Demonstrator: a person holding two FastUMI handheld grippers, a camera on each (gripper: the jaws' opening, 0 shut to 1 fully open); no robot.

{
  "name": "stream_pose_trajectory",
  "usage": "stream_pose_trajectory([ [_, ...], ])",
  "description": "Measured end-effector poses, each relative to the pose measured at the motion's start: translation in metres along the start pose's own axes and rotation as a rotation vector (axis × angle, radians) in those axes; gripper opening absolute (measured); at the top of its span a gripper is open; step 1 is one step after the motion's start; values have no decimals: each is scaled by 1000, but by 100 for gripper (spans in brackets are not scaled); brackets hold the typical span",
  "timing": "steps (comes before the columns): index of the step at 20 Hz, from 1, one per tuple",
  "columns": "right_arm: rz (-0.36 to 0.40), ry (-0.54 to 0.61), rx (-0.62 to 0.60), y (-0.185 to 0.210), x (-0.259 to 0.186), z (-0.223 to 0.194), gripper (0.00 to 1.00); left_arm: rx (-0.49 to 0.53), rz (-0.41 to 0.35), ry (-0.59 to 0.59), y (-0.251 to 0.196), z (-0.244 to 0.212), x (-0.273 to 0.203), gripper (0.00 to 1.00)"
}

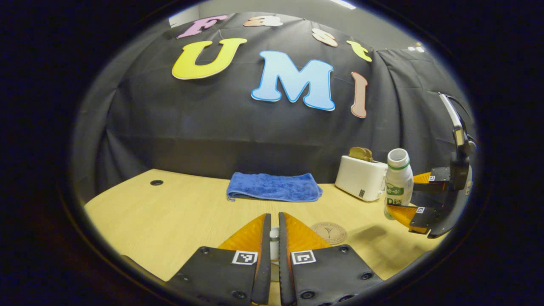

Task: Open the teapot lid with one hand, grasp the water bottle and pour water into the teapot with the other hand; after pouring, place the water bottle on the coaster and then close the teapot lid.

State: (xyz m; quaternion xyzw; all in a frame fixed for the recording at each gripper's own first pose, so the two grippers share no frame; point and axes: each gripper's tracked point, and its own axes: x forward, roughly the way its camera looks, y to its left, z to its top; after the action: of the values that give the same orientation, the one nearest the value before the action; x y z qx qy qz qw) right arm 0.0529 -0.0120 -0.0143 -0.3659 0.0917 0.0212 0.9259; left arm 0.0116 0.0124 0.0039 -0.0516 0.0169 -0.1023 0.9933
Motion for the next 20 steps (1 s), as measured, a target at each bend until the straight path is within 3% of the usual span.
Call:
stream_pose_trajectory([
  [1,-2,2,4,-3,-2,-2,76,3,2,7,-1,-3,2,19],
  [2,-3,5,8,-6,-4,-5,76,6,3,14,-2,-5,3,12],
  [4,-5,11,12,-8,-5,-11,76,5,1,20,-5,-9,6,19],
  [20,29,-4,51,2,-10,-2,75,45,46,12,-4,-25,9,19],
])
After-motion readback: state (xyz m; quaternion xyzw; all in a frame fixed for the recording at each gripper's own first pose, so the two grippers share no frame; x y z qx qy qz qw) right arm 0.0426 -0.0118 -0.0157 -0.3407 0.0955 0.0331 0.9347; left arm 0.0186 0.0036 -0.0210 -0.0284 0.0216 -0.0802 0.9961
